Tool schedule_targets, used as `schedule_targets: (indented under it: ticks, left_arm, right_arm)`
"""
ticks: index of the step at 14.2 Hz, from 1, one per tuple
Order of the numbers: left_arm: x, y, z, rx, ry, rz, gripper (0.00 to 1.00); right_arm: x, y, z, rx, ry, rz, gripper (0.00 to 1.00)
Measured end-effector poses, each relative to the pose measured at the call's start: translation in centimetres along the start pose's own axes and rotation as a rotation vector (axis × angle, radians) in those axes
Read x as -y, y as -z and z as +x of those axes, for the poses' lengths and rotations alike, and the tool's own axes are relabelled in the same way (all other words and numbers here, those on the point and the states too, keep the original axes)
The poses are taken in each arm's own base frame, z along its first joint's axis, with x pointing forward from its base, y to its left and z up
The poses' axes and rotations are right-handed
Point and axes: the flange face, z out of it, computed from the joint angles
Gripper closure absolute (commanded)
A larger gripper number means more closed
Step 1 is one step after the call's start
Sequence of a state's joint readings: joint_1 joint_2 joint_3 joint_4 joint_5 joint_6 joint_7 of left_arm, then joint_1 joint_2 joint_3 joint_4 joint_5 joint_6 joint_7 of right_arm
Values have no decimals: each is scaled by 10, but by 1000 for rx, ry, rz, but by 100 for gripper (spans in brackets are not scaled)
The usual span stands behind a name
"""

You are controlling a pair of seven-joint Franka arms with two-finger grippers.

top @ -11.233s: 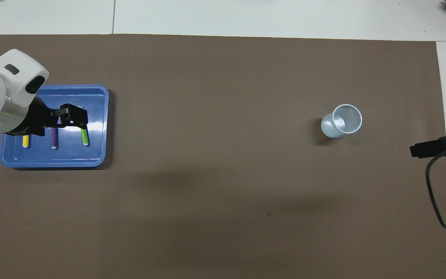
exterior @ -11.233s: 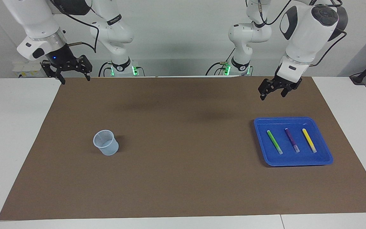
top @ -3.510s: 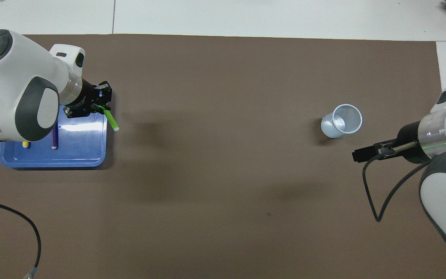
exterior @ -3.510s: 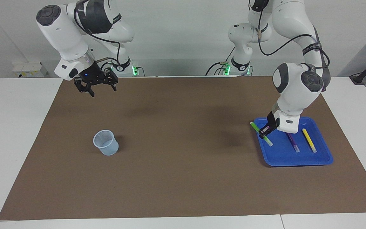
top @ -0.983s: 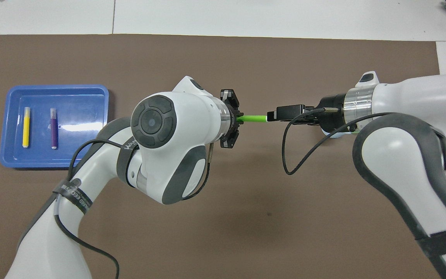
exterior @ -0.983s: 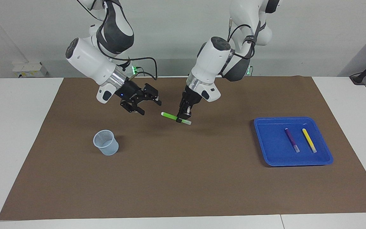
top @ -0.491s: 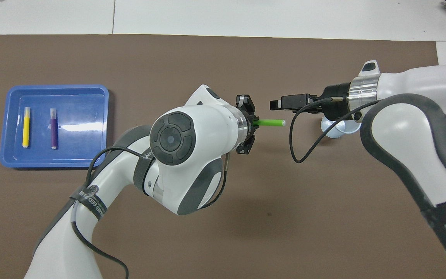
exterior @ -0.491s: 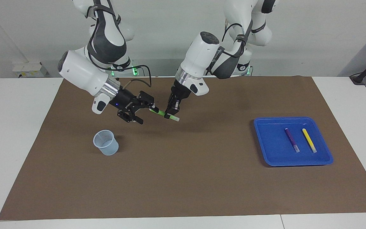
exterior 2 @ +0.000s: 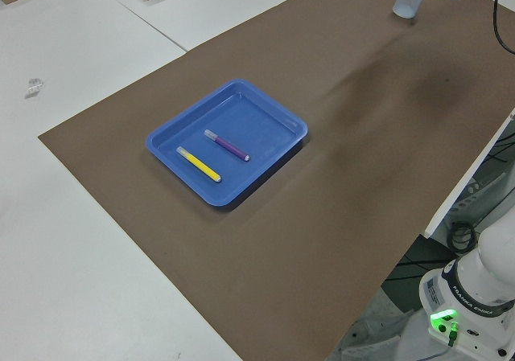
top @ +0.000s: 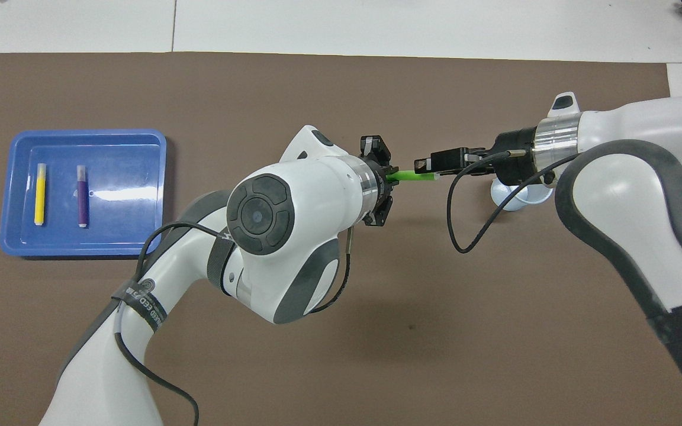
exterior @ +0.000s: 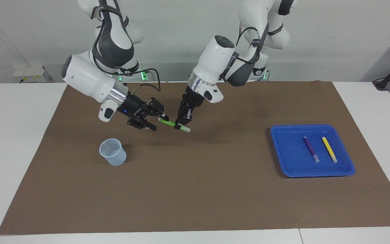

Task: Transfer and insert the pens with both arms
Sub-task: 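Close the right gripper on the green pen's free end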

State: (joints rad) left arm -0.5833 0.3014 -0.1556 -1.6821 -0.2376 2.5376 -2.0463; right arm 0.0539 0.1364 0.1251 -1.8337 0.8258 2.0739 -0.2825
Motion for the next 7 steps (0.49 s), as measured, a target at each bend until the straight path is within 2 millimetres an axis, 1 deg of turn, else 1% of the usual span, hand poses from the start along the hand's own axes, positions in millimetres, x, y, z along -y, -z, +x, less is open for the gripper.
schedule_targets:
  ticks: [3, 7]
  left_arm:
    - [-2, 1, -1, 8, 10, -15, 100]
    - [-2, 2, -1, 12, 16, -22, 100]
  right_arm:
    - [-4, 4, 1, 3, -6, 3, 50]
    - [-1, 5, 1, 2, -2, 4, 53]
